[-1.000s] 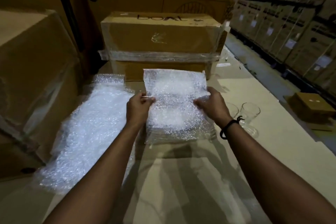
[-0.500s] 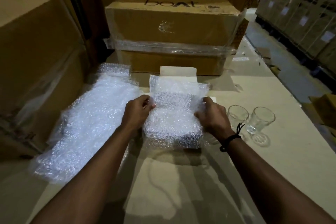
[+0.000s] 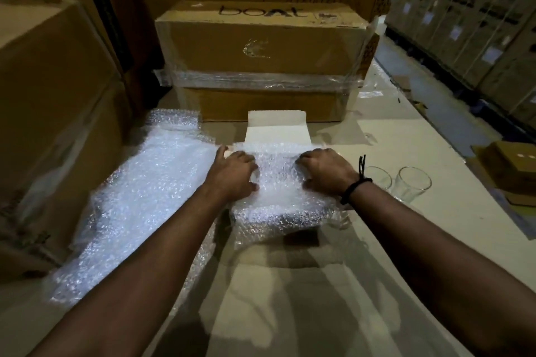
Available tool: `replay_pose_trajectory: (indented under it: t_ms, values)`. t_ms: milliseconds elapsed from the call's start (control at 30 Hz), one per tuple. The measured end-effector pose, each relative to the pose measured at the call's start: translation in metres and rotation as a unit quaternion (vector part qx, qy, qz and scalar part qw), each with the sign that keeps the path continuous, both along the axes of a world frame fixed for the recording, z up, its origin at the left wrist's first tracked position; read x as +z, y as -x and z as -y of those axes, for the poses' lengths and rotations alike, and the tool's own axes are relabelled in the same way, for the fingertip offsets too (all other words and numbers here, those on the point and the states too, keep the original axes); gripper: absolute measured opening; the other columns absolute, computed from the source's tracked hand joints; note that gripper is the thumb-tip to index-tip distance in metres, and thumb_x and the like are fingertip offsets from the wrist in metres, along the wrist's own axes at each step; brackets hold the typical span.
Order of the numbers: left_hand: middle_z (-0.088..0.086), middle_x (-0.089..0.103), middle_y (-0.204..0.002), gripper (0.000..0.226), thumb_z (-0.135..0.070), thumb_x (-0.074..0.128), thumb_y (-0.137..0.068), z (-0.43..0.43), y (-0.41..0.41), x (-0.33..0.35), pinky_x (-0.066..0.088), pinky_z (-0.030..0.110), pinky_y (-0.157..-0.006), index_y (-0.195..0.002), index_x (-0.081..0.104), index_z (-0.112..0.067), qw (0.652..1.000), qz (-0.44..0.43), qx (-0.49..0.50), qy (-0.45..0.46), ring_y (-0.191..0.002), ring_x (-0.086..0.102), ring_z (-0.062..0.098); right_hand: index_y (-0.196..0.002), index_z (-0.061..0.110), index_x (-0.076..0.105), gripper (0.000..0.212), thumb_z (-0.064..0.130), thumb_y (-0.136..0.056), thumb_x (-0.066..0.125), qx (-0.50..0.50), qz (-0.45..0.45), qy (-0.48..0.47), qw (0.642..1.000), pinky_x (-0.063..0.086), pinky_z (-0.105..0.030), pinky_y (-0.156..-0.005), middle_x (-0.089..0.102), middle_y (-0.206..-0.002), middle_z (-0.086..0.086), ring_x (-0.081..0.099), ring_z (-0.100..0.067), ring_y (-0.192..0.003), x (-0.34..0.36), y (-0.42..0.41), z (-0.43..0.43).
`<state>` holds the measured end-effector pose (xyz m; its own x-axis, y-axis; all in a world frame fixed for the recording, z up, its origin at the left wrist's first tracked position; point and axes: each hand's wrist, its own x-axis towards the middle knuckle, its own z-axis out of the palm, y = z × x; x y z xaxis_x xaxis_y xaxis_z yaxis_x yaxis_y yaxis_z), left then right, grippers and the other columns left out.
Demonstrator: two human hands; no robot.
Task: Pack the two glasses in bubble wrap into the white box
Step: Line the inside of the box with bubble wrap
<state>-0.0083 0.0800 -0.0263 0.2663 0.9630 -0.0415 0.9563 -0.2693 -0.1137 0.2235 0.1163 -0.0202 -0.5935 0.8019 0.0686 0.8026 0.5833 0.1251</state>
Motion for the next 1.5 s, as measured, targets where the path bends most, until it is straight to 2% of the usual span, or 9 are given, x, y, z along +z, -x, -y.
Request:
replay_pose_trajectory:
  t_ms: [300,433,533,667,933,1133,1233,1367,1500]
  values:
    - [0.001,0.067,-0.115,0.036,-0.049,0.061,-0.086,-0.027,-0.020,-0.001,0.021,0.050,-0.108,-0.109,0.067,-0.022,0.988,-0.141,-0.055,0.036,-0.118,0.052,0.023,-0.109,0.020,0.059,0.031,0.041,-0.087,0.058,0.019,0.143,0.014,0.990,0.039,-0.035,-0.090,0.066,-0.107,-0.001,0.061,-0.019,-0.100,-0.003,0.022,-0.013]
    - [0.000,0.070,-0.105,0.021,-0.032,0.060,-0.090,-0.030,-0.021,-0.002,0.024,0.048,-0.103,-0.107,0.067,-0.023,0.991,-0.101,-0.056,0.069,-0.108,0.058,0.022,-0.115,0.022,0.059,0.028,0.035,-0.090,0.055,0.019,0.105,0.033,0.994,0.042,-0.035,-0.091,0.067,-0.113,-0.001,0.062,-0.020,-0.104,0.008,0.021,-0.013]
    - [-0.003,0.070,-0.109,0.027,-0.020,0.066,-0.087,-0.029,-0.012,0.006,0.028,0.044,-0.100,-0.113,0.066,-0.024,0.998,-0.026,-0.051,-0.007,-0.107,0.059,0.020,-0.115,0.024,0.064,0.031,0.032,-0.086,0.066,0.031,0.015,-0.035,0.999,0.047,-0.039,-0.089,0.070,-0.106,0.000,0.064,-0.020,-0.097,0.016,0.009,-0.017]
    - [0.002,0.058,-0.128,0.037,-0.021,0.065,-0.087,-0.026,-0.014,0.005,0.032,0.042,-0.098,-0.124,0.064,-0.023,0.991,-0.061,-0.069,-0.093,-0.118,0.047,0.022,-0.104,0.023,0.067,0.023,0.025,-0.081,0.067,0.041,0.094,-0.065,0.993,0.045,-0.042,-0.085,0.068,-0.099,0.002,0.061,-0.023,-0.092,0.013,0.008,-0.023]
    - [0.004,0.068,-0.109,0.019,-0.025,0.062,-0.089,-0.031,-0.030,-0.011,0.030,0.045,-0.099,-0.107,0.066,-0.018,0.992,-0.109,-0.057,0.022,-0.111,0.054,0.024,-0.097,0.022,0.064,0.012,0.029,-0.088,0.058,0.009,0.172,0.038,0.984,0.036,-0.035,-0.091,0.067,-0.095,0.002,0.061,-0.017,-0.091,-0.004,0.036,-0.016]
    - [-0.005,0.068,-0.117,0.033,-0.016,0.062,-0.090,-0.031,-0.013,-0.004,0.035,0.038,-0.096,-0.120,0.066,-0.027,0.997,0.001,-0.066,-0.050,-0.107,0.057,0.017,-0.114,0.022,0.061,0.027,0.034,-0.090,0.059,0.020,0.054,-0.016,0.998,0.040,-0.043,-0.098,0.070,-0.104,0.002,0.064,-0.017,-0.095,0.012,0.014,-0.021]
    - [-0.006,0.068,-0.113,0.030,-0.021,0.063,-0.088,-0.030,-0.013,-0.008,0.031,0.041,-0.099,-0.117,0.067,-0.029,0.998,-0.015,-0.068,-0.002,-0.103,0.059,0.015,-0.107,0.024,0.060,0.028,0.044,-0.088,0.058,0.018,0.165,0.005,0.986,0.037,-0.041,-0.097,0.069,-0.102,0.003,0.062,-0.016,-0.093,0.017,0.014,-0.017]
    - [-0.006,0.070,-0.094,0.018,-0.039,0.061,-0.088,-0.035,-0.024,-0.019,0.021,0.047,-0.105,-0.100,0.069,-0.028,0.995,-0.071,-0.063,0.038,-0.097,0.062,0.017,-0.097,0.024,0.066,0.055,0.070,-0.068,0.063,-0.015,0.264,0.086,0.960,0.030,-0.040,-0.095,0.069,-0.099,0.005,0.061,-0.017,-0.095,-0.003,0.034,-0.011]
    - [-0.005,0.070,-0.108,0.022,-0.031,0.061,-0.090,-0.037,-0.022,-0.013,0.024,0.044,-0.106,-0.110,0.067,-0.025,0.997,-0.036,-0.063,0.026,-0.103,0.062,0.016,-0.105,0.024,0.062,0.039,0.056,-0.084,0.058,-0.027,0.202,0.088,0.975,0.030,-0.040,-0.099,0.067,-0.106,0.004,0.059,-0.018,-0.099,0.001,0.035,-0.012]
